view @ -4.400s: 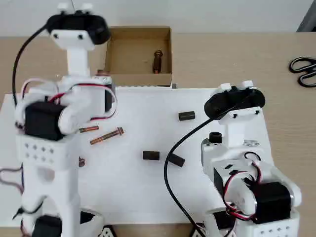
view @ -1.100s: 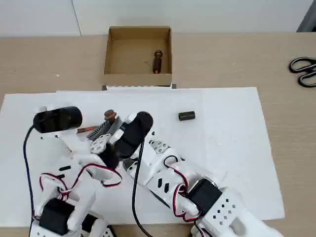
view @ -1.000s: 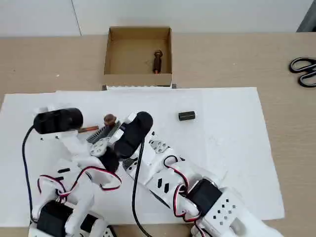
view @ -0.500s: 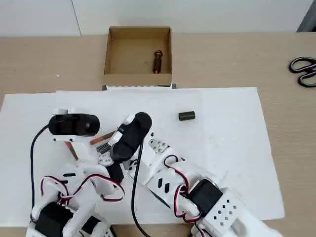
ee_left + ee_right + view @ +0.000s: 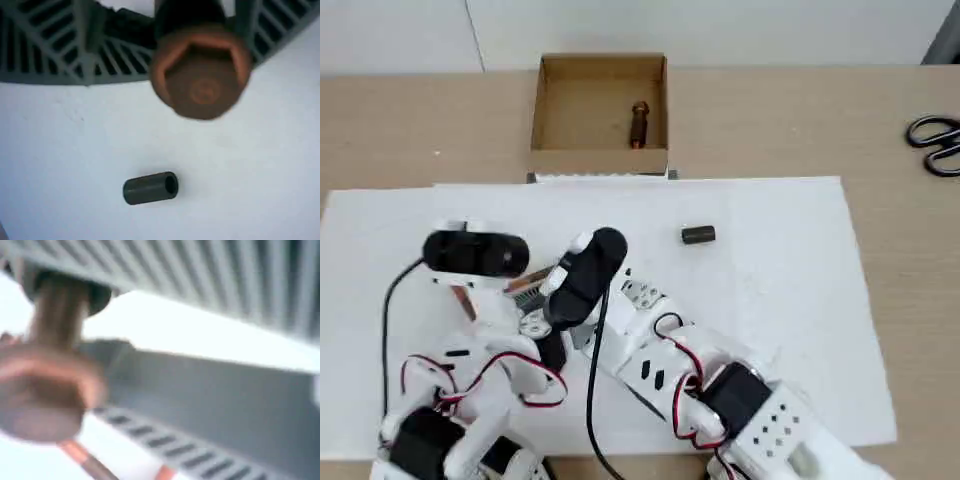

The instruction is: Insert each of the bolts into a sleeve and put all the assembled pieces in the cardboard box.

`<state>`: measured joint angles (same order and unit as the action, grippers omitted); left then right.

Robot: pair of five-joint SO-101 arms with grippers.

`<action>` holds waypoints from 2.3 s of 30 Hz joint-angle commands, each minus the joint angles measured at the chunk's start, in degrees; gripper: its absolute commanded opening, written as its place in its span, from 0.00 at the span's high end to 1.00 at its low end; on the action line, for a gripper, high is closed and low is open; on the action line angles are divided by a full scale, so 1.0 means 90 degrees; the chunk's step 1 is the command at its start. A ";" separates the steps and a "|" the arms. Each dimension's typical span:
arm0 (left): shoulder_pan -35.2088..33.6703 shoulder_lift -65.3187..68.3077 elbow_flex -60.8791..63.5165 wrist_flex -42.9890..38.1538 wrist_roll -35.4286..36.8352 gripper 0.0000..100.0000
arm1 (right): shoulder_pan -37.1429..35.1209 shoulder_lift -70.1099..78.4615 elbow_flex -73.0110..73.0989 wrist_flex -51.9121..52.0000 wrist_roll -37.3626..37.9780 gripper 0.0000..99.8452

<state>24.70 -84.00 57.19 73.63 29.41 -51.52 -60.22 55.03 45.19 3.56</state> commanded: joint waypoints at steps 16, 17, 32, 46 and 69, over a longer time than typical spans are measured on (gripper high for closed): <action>-0.0635 0.0381 -0.1724 0.0615 -0.0557 0.85 | 0.0317 -0.0073 -0.0684 -0.0112 0.0020 1.00; -0.0791 0.0391 -0.1783 0.0576 -0.0742 0.89 | 0.0405 -0.0083 -0.0684 -0.0073 0.0020 1.00; -0.2090 0.0303 -0.0816 0.0029 -0.1250 0.99 | 0.1578 -0.0054 -0.0518 -0.0093 0.0020 1.00; -0.3429 0.0303 0.1958 -0.2051 -0.2432 0.99 | 0.3443 0.2662 -0.3175 -0.1568 0.0791 1.00; -0.3429 0.0303 0.3326 -0.2256 -0.2422 0.99 | 0.3453 1.1297 -1.1184 -0.1607 0.1250 1.00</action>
<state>-6.15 -80.84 87.34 54.64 7.52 -19.78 36.48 -36.75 32.62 12.09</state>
